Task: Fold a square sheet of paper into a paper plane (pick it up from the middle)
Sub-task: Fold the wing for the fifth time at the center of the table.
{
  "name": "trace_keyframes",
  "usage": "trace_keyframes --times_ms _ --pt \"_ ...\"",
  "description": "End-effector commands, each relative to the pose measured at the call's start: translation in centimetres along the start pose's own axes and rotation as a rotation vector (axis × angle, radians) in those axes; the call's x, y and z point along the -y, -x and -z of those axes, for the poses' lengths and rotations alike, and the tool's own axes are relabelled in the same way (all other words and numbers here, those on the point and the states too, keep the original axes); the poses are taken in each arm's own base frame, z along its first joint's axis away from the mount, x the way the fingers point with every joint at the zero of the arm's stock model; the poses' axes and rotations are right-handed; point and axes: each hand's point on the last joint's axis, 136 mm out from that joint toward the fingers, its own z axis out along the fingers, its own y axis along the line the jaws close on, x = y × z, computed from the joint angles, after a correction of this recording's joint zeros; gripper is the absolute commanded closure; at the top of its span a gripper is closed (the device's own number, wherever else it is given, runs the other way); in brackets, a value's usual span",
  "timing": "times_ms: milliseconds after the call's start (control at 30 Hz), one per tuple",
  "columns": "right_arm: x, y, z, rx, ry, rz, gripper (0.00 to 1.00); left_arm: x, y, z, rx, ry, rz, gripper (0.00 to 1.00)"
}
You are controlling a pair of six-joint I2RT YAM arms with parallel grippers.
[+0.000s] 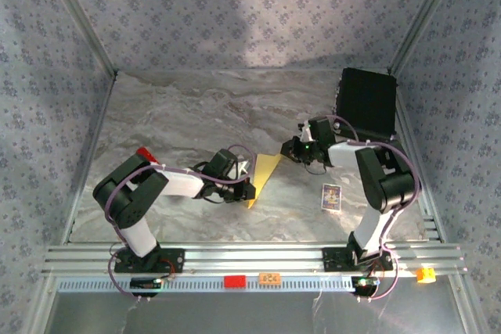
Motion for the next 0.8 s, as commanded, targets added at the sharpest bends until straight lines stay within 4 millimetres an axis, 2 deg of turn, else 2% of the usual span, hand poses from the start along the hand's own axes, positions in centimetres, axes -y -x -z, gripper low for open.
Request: trace_keyframes --times_ms 0,133,333,433,567,700,767 --pt "-1.9 0.1 1.5 0.017 0.022 0.051 0.87 -2.4 -2.0 -0.3 -0.047 0.089 0.038 1.0" --pt "-3.1 -1.4 1.1 -0.013 0.047 0.075 0.87 -2.4 -2.0 -0.3 -0.046 0.092 0.04 1.0" --pt "-4.7 -4.9 -0.7 -0.103 0.119 0.078 0.88 -2.2 -1.8 -0.2 -0.04 0.091 0.04 1.0" --pt "-3.9 -6.5 -1.4 -0.134 0.09 0.056 0.9 -1.9 -1.6 -0.2 -0.039 0.089 0.035 1.0" --pt "-2.8 -7.4 -2.3 -0.155 0.07 0.042 0.91 -1.5 -1.3 -0.2 -0.035 0.08 0.032 1.0" --pt "-0.6 -8.0 -2.8 -0.171 -0.019 0.003 0.93 -1.0 -1.1 -0.1 -0.036 0.07 0.029 1.0" --pt "0.6 -8.2 -2.9 -0.174 -0.068 -0.015 0.94 -0.1 -1.0 0.2 -0.033 0.048 0.026 1.0"
